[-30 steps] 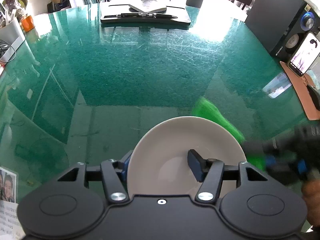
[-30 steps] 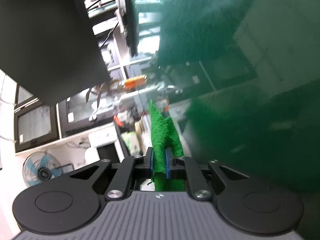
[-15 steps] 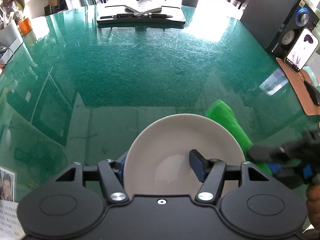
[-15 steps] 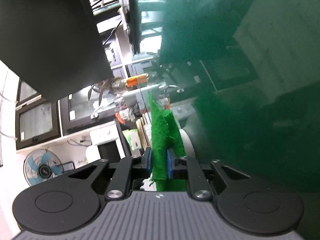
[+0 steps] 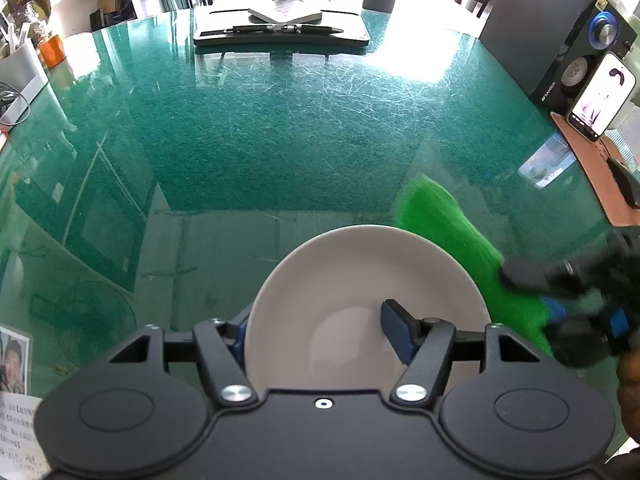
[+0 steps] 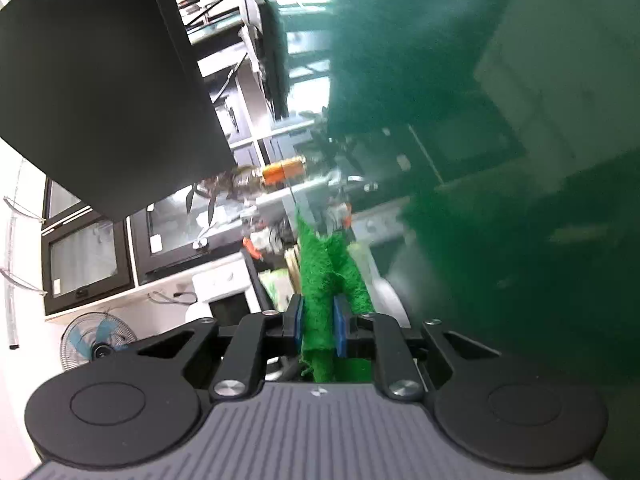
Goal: Clean bowl
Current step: 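Hold the bowl with the left tool while the right tool scrubs the cloth over the rim, then tilt the bowl with the left tool while the right tool wipes its outer wall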
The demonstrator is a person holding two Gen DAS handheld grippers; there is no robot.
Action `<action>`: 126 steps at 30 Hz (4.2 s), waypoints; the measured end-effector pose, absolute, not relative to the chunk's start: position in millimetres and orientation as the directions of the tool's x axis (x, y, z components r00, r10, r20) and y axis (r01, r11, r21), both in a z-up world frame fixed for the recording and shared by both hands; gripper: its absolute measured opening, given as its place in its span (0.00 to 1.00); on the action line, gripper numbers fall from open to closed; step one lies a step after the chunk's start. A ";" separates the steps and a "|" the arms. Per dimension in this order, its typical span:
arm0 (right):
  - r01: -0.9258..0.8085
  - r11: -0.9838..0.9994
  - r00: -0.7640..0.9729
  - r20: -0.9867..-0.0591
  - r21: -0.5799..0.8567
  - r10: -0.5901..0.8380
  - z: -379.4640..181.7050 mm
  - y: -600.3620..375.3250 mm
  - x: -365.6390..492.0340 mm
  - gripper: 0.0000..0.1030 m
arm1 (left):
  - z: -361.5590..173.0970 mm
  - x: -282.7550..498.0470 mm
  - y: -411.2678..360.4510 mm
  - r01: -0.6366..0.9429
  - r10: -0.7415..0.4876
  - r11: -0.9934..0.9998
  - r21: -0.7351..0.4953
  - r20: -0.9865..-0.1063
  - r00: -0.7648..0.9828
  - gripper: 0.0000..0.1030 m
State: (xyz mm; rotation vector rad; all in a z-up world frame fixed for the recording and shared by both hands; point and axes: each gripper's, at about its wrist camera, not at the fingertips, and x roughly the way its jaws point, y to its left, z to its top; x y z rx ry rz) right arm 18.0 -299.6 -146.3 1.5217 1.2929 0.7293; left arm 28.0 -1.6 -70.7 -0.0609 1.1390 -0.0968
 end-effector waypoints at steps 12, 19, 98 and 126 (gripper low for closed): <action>0.361 0.058 0.277 -0.166 0.931 0.946 -143.4 -282.1 41.4 0.16 | -70.6 28.7 -3.1 0.062 -0.106 0.994 -0.088 -0.910 0.401 0.66; 0.395 0.042 0.263 -0.157 0.918 0.952 -143.6 -299.3 17.7 0.16 | -69.8 28.0 -4.9 0.067 -0.109 0.994 -0.089 -0.912 0.395 0.66; 0.405 0.020 0.321 -0.163 0.914 0.933 -143.9 -314.1 23.3 0.17 | -65.8 5.9 -5.7 -0.028 -0.139 0.985 -0.171 -0.879 0.456 0.27; 0.380 -0.013 0.322 -0.119 0.925 0.939 -137.1 -317.2 20.7 0.17 | -64.8 7.4 -9.1 -0.015 -0.127 0.989 -0.150 -0.886 0.446 0.30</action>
